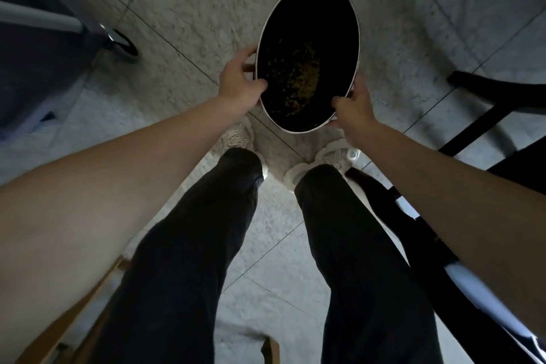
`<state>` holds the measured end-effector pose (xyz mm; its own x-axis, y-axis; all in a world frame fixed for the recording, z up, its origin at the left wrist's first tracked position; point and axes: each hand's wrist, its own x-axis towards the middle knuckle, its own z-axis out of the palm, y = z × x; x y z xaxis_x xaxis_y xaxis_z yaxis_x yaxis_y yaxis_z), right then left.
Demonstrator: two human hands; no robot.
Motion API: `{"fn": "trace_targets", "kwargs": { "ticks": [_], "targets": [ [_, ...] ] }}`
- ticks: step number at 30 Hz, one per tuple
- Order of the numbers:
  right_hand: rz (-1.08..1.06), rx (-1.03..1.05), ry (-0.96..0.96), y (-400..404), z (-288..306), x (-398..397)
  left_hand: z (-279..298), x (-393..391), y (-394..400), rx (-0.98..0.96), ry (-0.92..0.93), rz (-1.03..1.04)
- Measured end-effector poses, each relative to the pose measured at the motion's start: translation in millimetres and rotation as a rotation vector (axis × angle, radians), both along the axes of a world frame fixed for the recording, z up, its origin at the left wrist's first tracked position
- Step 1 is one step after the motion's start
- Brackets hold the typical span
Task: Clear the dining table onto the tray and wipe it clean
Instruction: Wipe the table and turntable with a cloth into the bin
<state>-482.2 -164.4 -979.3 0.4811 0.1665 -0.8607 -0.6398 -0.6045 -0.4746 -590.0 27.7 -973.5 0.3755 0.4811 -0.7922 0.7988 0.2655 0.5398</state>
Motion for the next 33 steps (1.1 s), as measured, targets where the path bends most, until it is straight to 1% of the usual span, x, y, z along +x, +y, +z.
{"fn": "trace_targets", "kwargs": {
  "ticks": [5,8,14,20,23,27,29,31,33],
  "targets": [
    [-0.003,0.027,0.015,-13.2,75.4,-9.1,81.0,-18.6,-10.5,-0.063,0.0,0.071],
    [0.029,0.016,0.037,-16.2,129.0,-8.2,139.4,-25.1,-11.3,-0.09,0.011,0.1],
    [0.082,0.017,0.029,-17.3,250.2,-15.1,261.3,-28.6,-11.1,-0.052,0.035,0.05],
    [0.073,0.023,0.008,-15.0,365.2,-6.3,365.2,-16.1,-8.5,0.018,-0.036,0.017],
    [0.076,0.049,-0.025,-13.3,409.1,0.9,402.1,-6.4,-7.9,0.037,-0.074,-0.02],
    [0.097,0.056,-0.069,-18.0,445.7,16.9,429.5,15.8,-16.7,0.037,-0.073,-0.031],
    [0.098,0.058,-0.092,-23.8,455.3,27.4,438.9,31.1,-26.3,0.046,-0.067,-0.029],
    [0.048,0.036,-0.132,-36.3,458.1,38.9,446.6,46.4,-39.1,0.067,-0.054,-0.032],
    [0.039,0.007,-0.24,-55.9,460.6,52.8,450.9,59.9,-52.0,0.084,-0.027,-0.036]
  ]
}}
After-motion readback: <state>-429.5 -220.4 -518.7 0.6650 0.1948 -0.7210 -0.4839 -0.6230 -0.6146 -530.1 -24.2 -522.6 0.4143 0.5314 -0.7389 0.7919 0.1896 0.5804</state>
